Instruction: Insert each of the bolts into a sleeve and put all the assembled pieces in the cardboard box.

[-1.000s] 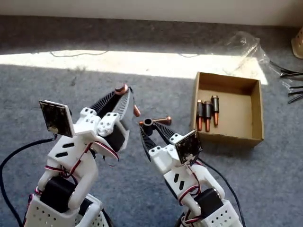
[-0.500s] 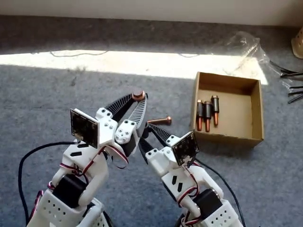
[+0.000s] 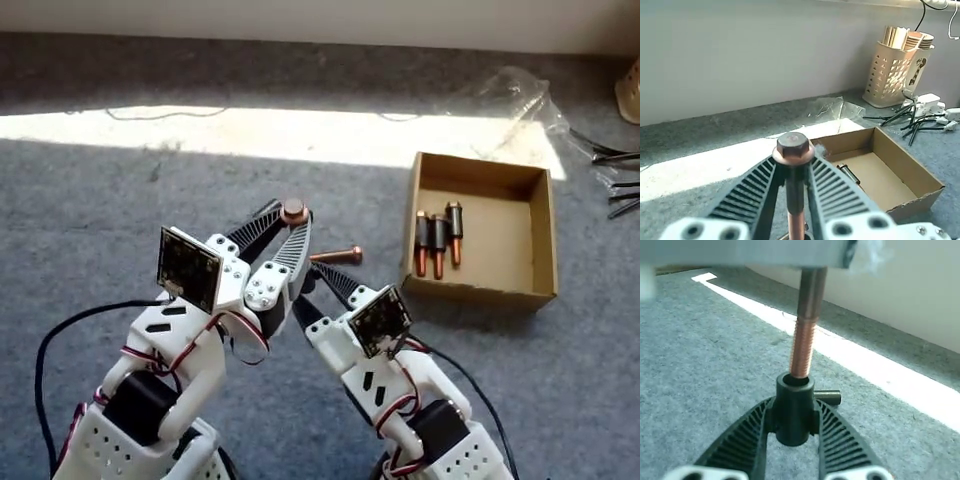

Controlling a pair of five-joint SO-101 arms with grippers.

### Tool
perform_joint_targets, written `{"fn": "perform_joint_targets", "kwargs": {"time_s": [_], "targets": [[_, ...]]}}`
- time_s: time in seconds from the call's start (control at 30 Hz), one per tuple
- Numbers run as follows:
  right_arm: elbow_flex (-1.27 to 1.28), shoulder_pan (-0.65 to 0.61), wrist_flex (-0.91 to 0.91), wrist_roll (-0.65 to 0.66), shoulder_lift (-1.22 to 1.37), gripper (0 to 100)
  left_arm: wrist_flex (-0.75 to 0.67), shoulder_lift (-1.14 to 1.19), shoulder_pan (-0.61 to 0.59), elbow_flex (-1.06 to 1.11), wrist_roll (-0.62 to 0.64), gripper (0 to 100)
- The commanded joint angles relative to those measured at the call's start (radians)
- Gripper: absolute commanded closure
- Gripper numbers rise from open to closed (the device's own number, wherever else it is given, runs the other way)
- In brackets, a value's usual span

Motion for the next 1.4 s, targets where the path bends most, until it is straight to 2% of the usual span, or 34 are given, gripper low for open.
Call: {"fn": "perform_joint_targets", "kwargs": {"time_s": [0.0, 0.47, 0.6, 1.23, 1.37], "targets": [[0.054, -0.010, -0.030, 0.012, -0.015, 99.4, 0.006, -0.021, 0.016, -0.071, -0.006, 99], [0.074, -0.010, -0.033, 0.012, -0.015, 99.4, 0.009, -0.021, 0.016, -0.070, -0.002, 99], [0.074, -0.010, -0.033, 0.012, -0.015, 99.4, 0.011, -0.021, 0.016, -0.070, 0.072, 99], [0.074, -0.008, -0.033, 0.012, -0.015, 99.4, 0.075, -0.024, 0.018, -0.068, 0.075, 99], [0.073, -0.008, -0.033, 0.006, -0.015, 99.4, 0.071, -0.120, 0.018, -0.002, 0.075, 99]]}}
